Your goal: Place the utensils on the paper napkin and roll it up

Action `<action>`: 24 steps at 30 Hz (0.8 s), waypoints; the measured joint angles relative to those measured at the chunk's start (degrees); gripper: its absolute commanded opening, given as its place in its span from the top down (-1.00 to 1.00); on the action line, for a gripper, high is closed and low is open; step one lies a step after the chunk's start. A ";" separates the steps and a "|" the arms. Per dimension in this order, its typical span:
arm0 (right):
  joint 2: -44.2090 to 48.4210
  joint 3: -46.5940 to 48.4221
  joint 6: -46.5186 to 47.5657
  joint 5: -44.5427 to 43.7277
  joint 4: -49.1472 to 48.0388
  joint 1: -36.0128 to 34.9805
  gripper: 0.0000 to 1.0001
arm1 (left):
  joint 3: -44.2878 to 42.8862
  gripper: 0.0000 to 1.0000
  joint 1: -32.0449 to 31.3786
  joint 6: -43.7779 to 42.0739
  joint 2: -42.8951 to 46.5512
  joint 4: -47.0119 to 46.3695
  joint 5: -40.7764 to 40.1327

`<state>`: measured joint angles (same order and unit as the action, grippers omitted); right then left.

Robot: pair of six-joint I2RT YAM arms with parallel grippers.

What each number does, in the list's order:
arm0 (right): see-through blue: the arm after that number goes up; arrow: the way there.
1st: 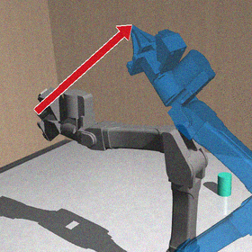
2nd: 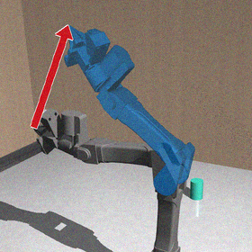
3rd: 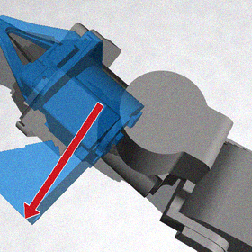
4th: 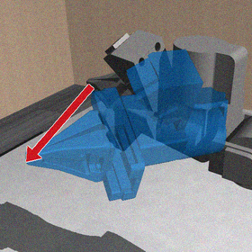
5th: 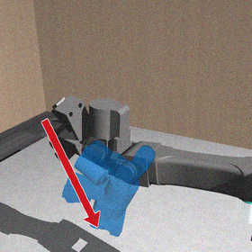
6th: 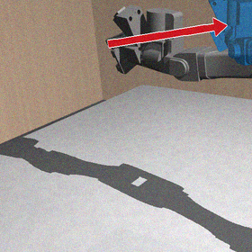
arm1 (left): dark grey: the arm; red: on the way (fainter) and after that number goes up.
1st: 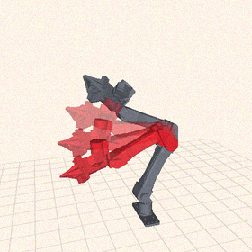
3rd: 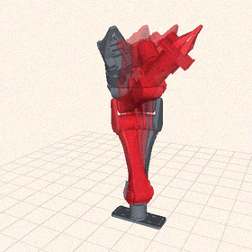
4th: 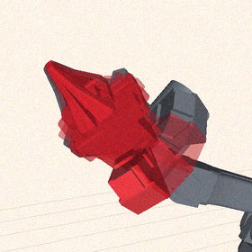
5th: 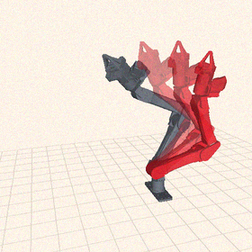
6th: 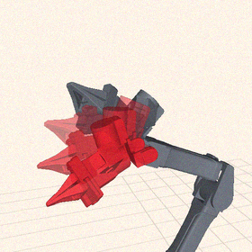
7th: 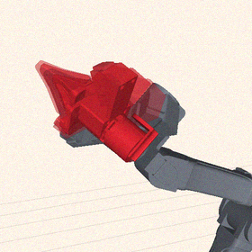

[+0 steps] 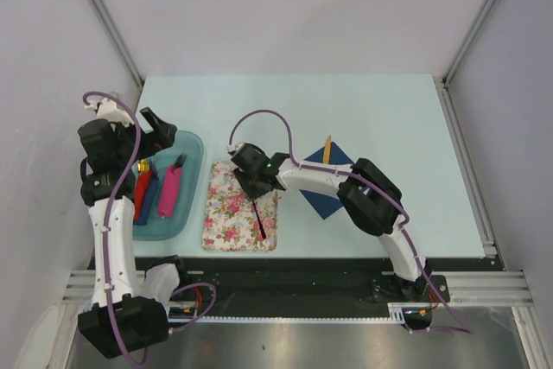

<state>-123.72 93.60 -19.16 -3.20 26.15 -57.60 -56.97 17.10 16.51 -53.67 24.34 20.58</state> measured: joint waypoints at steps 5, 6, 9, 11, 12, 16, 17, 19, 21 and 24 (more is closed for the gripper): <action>-0.63 0.55 -0.48 -1.97 0.00 -0.90 0.79 | 0.04 -0.99 0.00 -0.02 0.17 0.20 -0.07; -0.63 0.55 -0.63 -2.14 0.00 -1.05 0.86 | 0.04 -0.99 0.00 -0.04 0.22 0.20 -0.11; -0.63 0.55 -1.33 -2.10 0.04 -1.07 1.00 | 0.04 -0.99 0.00 -0.42 0.22 0.20 -0.48; -0.50 0.55 -1.70 -1.90 0.13 -0.90 1.00 | 0.04 -0.99 0.00 -0.76 0.22 0.20 -0.50; -0.26 0.55 -1.84 -1.73 0.33 -0.63 1.00 | 0.04 -0.99 0.00 -1.11 0.20 0.20 -0.66; 4.11 -1.99 -2.08 -0.33 0.42 2.43 1.00 | -0.09 -0.99 -0.02 -3.21 0.09 0.24 -0.96; 6.03 -3.19 -2.23 -0.09 0.50 3.69 1.00 | -0.17 -0.99 -0.04 -3.82 0.04 0.24 -0.94; 11.43 -6.60 -2.78 0.98 0.46 7.39 1.00 | -0.31 -0.99 -0.13 -5.86 0.00 0.22 -0.57; 17.64 -10.38 -3.61 1.70 -0.81 12.09 1.00 | -0.55 -0.99 -0.22 -8.66 -0.02 0.09 0.70; 26.23 -15.87 -4.79 1.68 -2.62 18.38 1.00 | -0.61 -0.99 -0.37 -11.19 0.11 -1.55 2.21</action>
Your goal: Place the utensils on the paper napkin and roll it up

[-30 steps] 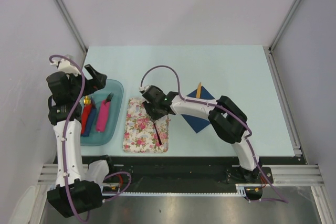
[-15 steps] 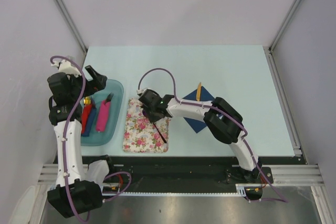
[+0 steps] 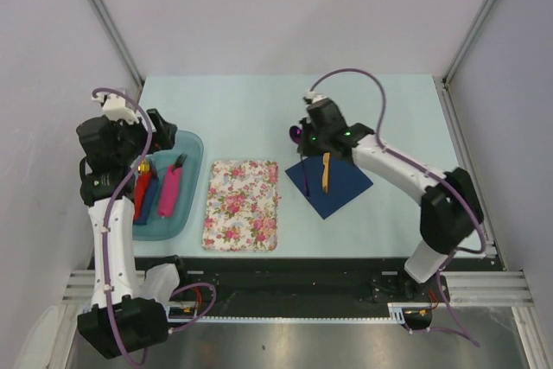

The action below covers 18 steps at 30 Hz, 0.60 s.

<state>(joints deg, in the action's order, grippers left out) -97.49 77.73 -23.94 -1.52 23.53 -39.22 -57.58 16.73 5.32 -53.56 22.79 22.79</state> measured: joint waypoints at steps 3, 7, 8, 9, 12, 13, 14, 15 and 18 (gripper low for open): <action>5.60 -3.98 -0.83 -0.20 -1.20 5.11 1.00 | 0.04 -0.99 0.00 -0.59 0.42 -3.74 2.16; 6.58 -8.76 -1.64 0.79 -3.67 12.17 1.00 | -0.17 -0.99 -0.15 0.48 0.59 -8.44 5.75; 6.08 -9.60 -1.77 0.94 -3.69 13.64 1.00 | -0.48 -0.99 -0.20 1.01 0.09 -8.61 6.32; 5.49 -10.19 -1.90 1.07 -3.67 14.91 1.00 | -0.76 -0.99 -0.22 1.49 -0.48 -8.61 6.62; 2.86 -10.97 -1.95 1.07 -3.74 17.59 1.00 | -0.79 -0.99 -0.22 3.17 -2.05 -8.94 7.54; 2.05 -10.97 -1.88 1.09 -3.82 17.73 1.00 | -0.24 -0.99 -0.24 3.72 -2.01 -9.46 7.63; 1.25 -10.97 -1.73 1.03 -4.11 17.70 1.00 | 0.26 -0.99 -0.24 4.13 -1.73 -9.90 7.67; 0.46 -10.95 -1.49 0.92 -4.46 17.66 1.00 | 1.07 -0.99 -0.24 4.72 -1.09 -10.78 7.67; -2.38 -10.49 -1.22 1.07 -4.87 17.68 1.00 | 2.80 -1.00 -0.31 5.46 1.07 -11.52 7.82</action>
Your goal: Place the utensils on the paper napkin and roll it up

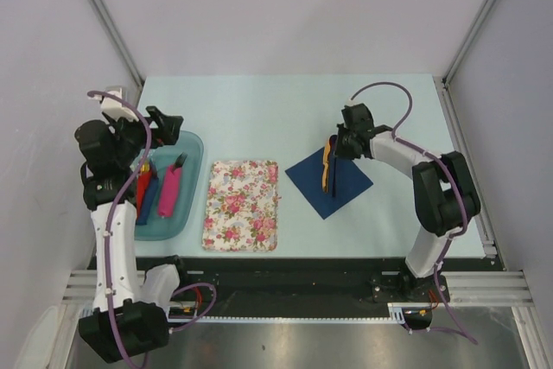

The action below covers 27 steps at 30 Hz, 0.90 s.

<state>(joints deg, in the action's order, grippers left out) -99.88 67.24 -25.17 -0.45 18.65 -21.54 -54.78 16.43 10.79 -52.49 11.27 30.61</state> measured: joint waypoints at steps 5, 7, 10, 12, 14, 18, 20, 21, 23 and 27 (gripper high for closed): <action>-4.63 1.29 0.37 -0.26 -0.04 0.61 1.00 | 0.26 -0.99 -0.09 0.31 1.27 -0.50 0.09; -5.73 2.19 0.37 -0.46 0.04 0.74 1.00 | 0.61 -0.99 -0.09 0.31 1.42 -0.57 0.09; -6.78 3.63 0.39 -0.63 -0.07 0.79 0.98 | 1.09 -0.99 -0.15 0.33 1.46 -0.66 0.09; -7.10 4.17 0.37 -0.68 -0.13 0.76 0.98 | 1.29 -0.99 -0.15 0.31 1.49 -0.72 0.07; -7.52 4.70 0.37 -0.76 -0.15 0.76 0.97 | 1.46 -0.99 -0.17 0.31 1.49 -0.87 0.07; -8.70 5.29 0.35 -0.85 -0.11 0.76 0.97 | 1.57 -0.99 -0.17 0.26 1.51 -0.90 0.04; -9.14 5.33 0.35 -1.22 -0.07 0.79 0.96 | 1.64 -0.99 -0.17 0.24 1.55 -0.90 0.02; -9.33 5.33 0.35 -1.38 -0.07 0.79 0.96 | 1.68 -0.99 -0.17 0.24 1.62 -0.90 0.02; -9.51 5.33 0.35 -1.81 0.11 0.79 0.97 | 1.95 -0.99 -0.17 0.22 1.77 -0.92 0.02; -9.70 5.53 0.33 -2.25 0.15 0.79 0.91 | 2.56 -0.99 -0.17 0.17 2.01 -0.90 0.00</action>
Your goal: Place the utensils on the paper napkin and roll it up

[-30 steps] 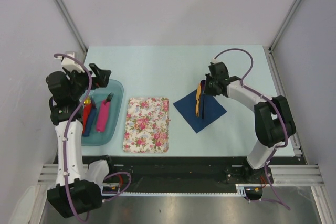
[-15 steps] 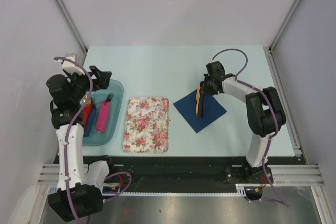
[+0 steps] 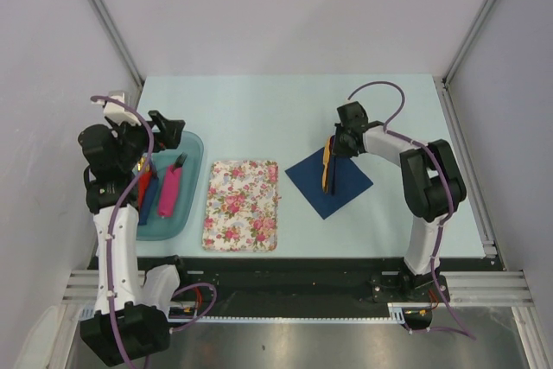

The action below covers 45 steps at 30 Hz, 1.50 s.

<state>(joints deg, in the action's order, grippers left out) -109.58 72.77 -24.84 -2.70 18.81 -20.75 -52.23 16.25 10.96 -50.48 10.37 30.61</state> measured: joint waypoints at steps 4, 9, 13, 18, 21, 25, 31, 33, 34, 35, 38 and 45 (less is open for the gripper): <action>-0.72 0.33 0.00 -0.07 -0.02 0.00 0.87 | 0.09 -0.99 0.00 -0.02 0.02 -0.02 -0.13; -1.60 0.85 -0.02 -0.09 0.20 0.04 0.77 | 0.11 -0.99 0.00 0.00 0.02 -0.02 -0.31; -1.77 0.94 -0.26 -0.07 0.39 0.15 0.63 | 0.11 -0.99 0.00 -0.02 0.02 -0.02 -0.35; -1.77 1.25 -0.96 0.17 0.70 0.20 0.47 | 0.11 -0.99 0.00 -0.02 0.02 0.00 -0.35; -1.75 1.60 -1.25 0.81 1.07 0.37 0.22 | 0.11 -0.99 0.00 -0.28 0.02 0.02 -0.22; 0.31 1.86 -1.44 3.32 2.99 1.33 -0.21 | -0.81 -0.99 -0.09 -2.67 -0.20 2.16 0.63; 12.74 1.16 1.14 8.90 4.87 4.39 -0.61 | -7.04 -0.99 -3.85 -13.16 -3.08 9.73 1.81; 17.46 0.81 2.80 10.54 5.27 5.31 -0.61 | -7.85 -0.99 -7.34 -17.49 -3.45 11.52 1.84; 19.71 0.39 4.13 11.56 5.35 5.70 -0.59 | -7.93 -0.99 -9.77 -20.09 -3.56 12.33 1.33; 21.81 -0.15 5.35 12.63 5.73 5.97 -0.58 | -7.93 -0.99 -12.48 -22.56 -3.72 13.20 0.87; 25.92 -2.56 8.61 16.57 6.93 6.73 -0.49 | -7.89 -0.99 -20.85 -28.83 -4.66 14.75 0.46; 25.51 -10.84 15.02 18.23 9.73 7.39 -0.10 | -3.98 -0.98 -41.48 -37.16 -6.64 12.50 -2.19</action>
<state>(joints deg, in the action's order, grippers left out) -84.07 61.93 -9.82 15.53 28.53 -13.37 -56.21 -25.23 -26.20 -57.12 22.87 28.42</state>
